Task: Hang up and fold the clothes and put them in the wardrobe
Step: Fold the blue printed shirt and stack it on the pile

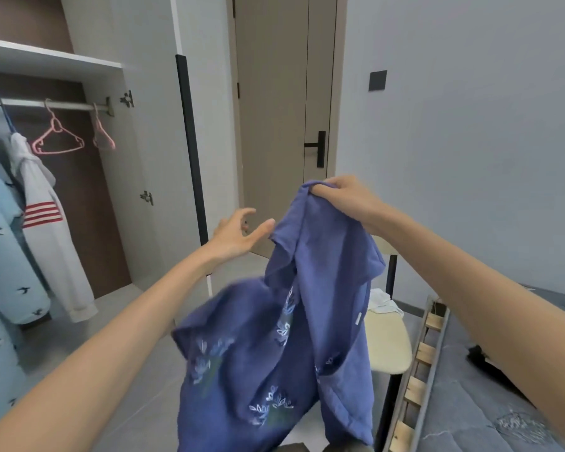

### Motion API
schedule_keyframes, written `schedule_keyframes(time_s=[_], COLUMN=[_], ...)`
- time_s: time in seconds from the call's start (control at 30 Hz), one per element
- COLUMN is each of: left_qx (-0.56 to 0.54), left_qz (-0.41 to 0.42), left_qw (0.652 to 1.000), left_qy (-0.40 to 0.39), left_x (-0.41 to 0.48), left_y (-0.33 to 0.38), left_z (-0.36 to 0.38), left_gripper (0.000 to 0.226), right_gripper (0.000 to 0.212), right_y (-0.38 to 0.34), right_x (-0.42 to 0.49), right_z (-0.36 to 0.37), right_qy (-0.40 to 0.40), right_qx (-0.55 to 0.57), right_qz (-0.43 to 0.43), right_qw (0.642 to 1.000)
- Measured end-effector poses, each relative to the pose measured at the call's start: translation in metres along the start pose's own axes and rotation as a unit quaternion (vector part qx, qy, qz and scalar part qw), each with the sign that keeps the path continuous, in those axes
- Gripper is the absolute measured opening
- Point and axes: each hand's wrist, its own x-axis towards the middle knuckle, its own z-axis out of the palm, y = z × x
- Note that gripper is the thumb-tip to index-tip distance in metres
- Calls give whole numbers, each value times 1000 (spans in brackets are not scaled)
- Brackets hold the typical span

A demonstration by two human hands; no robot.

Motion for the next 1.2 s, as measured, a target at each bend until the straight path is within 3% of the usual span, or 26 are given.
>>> schedule_keyframes(time_s=[0.13, 0.2, 0.27, 0.33, 0.4, 0.57, 0.8, 0.93, 1.03, 1.07, 1.2], left_qx=[-61, -72, -82, -78, -56, -42, -97, 51, 177, 187, 111], left_qz=[130, 154, 141, 116, 108, 82, 50, -18, -42, -33, 67], left_qw=[988, 985, 986, 990, 993, 995, 986, 980, 975, 978, 991], left_qy=[-50, -24, -10, -9, -3, 46, 124, 193, 126, 90, -16], left_x=[-6, -4, -3, -3, -3, 0, 1, 4, 3, 2, -6], left_y=[19, 23, 25, 25, 25, 30, 35, 10, -10, -13, 0], left_z=[13, 17, 17, 13, 8, 4, -5, -17, -20, -17, 0], left_gripper=[78, 49, 21, 33, 30, 26, 26, 20, 13, 20, 82], right_gripper=[31, 29, 27, 20, 13, 33, 17, 25, 23, 18, 11], right_y=[-8, -8, -7, -3, 3, 27, 87, 82, 58, 50, 24], right_x=[1, 1, 1, 1, -2, -16, -22, -13, -4, -1, 8], right_z=[9, 14, 14, 11, 6, 7, 44, 43, 39, 39, 48], right_qy=[-83, -112, -112, -102, -119, -191, -102, 17, 30, 25, -14], right_qx=[-20, -18, -14, -21, -19, -46, -57, -37, -51, -64, -100], right_qz=[-39, -47, -53, -51, -39, 18, 95, 26, -69, -99, -164], right_qw=[996, 992, 992, 993, 992, 980, 989, 999, 996, 993, 981])
